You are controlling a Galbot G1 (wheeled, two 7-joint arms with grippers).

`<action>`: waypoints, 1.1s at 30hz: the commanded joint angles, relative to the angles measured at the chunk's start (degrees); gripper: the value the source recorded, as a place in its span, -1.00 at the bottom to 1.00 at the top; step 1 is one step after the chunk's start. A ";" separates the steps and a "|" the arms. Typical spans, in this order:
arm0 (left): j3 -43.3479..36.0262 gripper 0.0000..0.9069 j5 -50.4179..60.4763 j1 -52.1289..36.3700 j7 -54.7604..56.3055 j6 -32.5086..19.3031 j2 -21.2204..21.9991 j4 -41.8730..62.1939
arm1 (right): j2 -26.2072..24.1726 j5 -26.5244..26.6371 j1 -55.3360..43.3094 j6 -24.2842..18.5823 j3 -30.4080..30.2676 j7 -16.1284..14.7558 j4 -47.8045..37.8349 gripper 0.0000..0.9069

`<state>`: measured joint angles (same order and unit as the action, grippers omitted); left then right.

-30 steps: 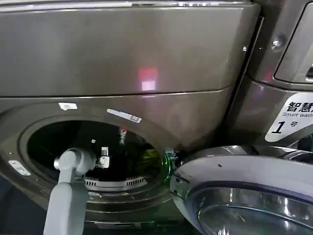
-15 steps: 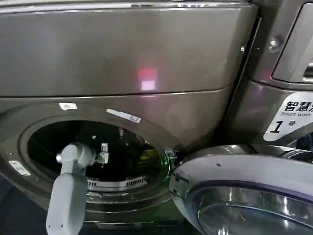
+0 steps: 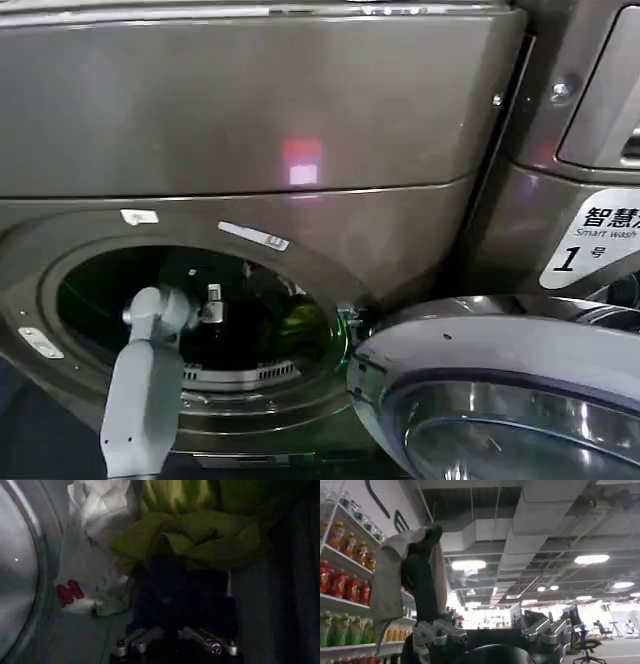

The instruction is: Grasp the clothes from the dryer.

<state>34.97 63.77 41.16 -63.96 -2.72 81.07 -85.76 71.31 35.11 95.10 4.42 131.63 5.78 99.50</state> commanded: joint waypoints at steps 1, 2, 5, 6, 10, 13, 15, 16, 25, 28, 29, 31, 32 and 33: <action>-0.43 -1.00 -11.94 1.01 29.23 11.23 2.02 -6.84 | 0.21 0.21 0.10 0.27 -0.08 -0.18 0.30 1.00; -0.70 -1.00 -13.35 1.09 31.44 13.34 2.34 -7.99 | 0.30 0.22 0.04 0.24 -0.20 -0.32 0.39 1.00; -1.19 -1.00 -15.83 2.18 36.83 20.47 3.14 -10.99 | 0.68 0.40 -0.06 0.18 -0.47 -0.52 0.89 1.00; -1.33 -1.00 -17.39 2.39 38.35 22.07 3.37 -11.71 | 0.69 0.52 -0.05 0.18 -0.48 -0.54 0.95 1.00; -2.44 -1.00 -27.15 3.70 50.02 27.25 4.85 -14.50 | 0.67 2.72 0.07 1.33 -0.23 0.14 2.18 1.00; -2.93 -1.00 -32.53 4.57 55.32 28.58 6.12 -15.89 | 0.70 2.64 0.35 0.70 -0.59 0.31 2.27 1.00; -3.15 -1.00 -35.99 4.95 59.13 28.94 7.04 -16.37 | 0.65 2.15 0.34 0.59 -0.42 0.22 2.08 1.00; -3.24 -1.00 -37.55 5.12 60.95 29.10 7.36 -16.55 | 0.64 2.18 0.38 0.56 -0.43 0.23 2.05 1.00; -3.98 -1.00 -46.74 6.77 66.17 29.64 8.49 -17.68 | 0.57 1.32 0.61 0.38 -0.49 0.06 2.39 1.00; -3.95 -1.00 -48.29 6.91 66.18 30.24 8.28 -17.83 | 0.65 1.37 0.77 0.34 -0.29 0.04 2.24 1.00; -4.00 -1.00 -48.43 7.03 66.13 30.26 8.28 -17.92 | 0.69 1.38 0.76 0.33 -0.27 0.04 2.24 1.00; -4.23 -1.00 -48.45 7.20 65.87 30.29 8.27 -18.07 | 0.70 1.63 0.68 0.04 -0.25 0.15 2.19 1.00; -4.26 -1.00 -48.01 7.24 65.79 30.25 8.24 -17.97 | 0.73 1.74 0.66 -0.01 -0.22 0.25 2.20 1.00; -4.35 -1.00 -46.88 7.33 65.03 30.00 8.14 -17.88 | 0.76 1.76 0.69 0.64 -0.12 0.30 2.30 1.00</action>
<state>30.90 20.41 48.03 -1.81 26.18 89.04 -103.17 71.98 36.71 95.77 4.58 131.34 5.85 101.61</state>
